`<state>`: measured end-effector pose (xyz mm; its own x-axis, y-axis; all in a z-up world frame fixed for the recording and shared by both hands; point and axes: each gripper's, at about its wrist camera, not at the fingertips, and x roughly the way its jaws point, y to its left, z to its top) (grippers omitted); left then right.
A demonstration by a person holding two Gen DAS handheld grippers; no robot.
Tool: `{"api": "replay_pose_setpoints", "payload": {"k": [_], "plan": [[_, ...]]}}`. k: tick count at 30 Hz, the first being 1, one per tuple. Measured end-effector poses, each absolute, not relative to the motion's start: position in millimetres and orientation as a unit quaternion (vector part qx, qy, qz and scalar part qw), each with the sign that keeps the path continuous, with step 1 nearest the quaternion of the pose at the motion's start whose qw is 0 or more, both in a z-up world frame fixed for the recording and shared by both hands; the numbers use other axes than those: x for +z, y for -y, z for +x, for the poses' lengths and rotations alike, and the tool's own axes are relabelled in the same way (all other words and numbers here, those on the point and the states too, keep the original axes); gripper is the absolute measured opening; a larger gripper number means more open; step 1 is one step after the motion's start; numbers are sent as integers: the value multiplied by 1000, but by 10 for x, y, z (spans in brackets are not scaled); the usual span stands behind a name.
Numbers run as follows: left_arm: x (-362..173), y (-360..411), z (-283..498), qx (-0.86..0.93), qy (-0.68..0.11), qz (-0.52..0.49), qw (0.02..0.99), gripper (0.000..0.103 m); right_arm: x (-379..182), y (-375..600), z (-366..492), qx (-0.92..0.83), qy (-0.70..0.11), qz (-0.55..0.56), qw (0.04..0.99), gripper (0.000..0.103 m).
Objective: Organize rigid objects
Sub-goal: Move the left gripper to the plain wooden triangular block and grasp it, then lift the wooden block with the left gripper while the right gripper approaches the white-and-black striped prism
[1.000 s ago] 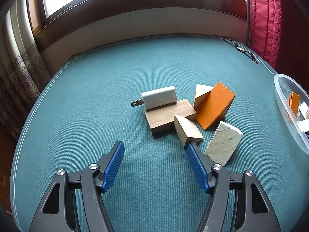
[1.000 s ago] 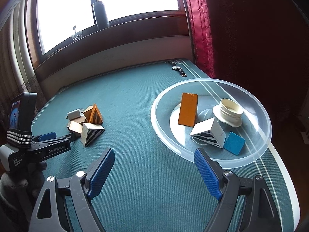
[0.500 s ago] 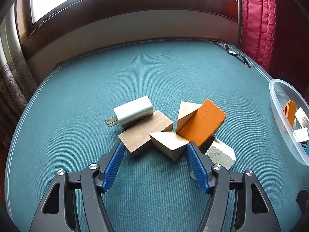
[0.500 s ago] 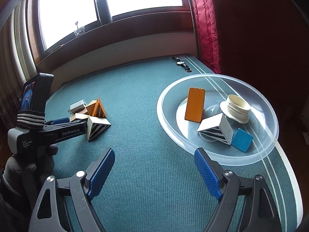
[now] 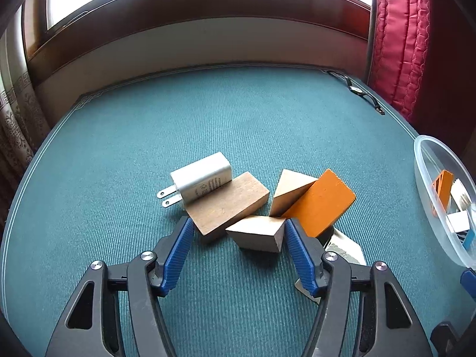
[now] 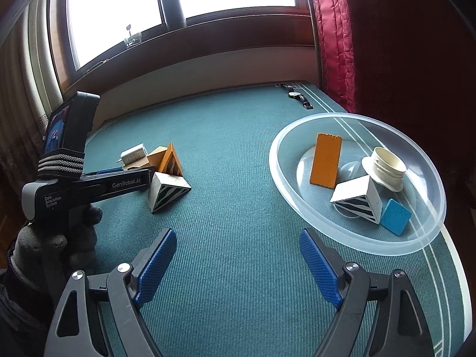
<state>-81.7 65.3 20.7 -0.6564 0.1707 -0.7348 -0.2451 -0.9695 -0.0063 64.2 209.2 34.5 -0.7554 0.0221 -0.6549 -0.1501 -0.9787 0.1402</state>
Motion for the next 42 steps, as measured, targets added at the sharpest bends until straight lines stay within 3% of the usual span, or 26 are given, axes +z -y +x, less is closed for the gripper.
{"api": "replay_pose_setpoints", "payload": {"k": [4, 31, 42], "plan": [[197, -674, -779, 905, -52, -400, 133, 38, 313, -2049, 598, 929, -91, -356, 43, 87], [276, -209, -564, 919, -20, -380, 102, 34, 212, -1675, -187, 900, -129, -415, -14, 87], [342, 136, -528, 921, 18, -378, 89, 35, 223, -1524, -414, 907, -105, -409, -2, 78]]}}
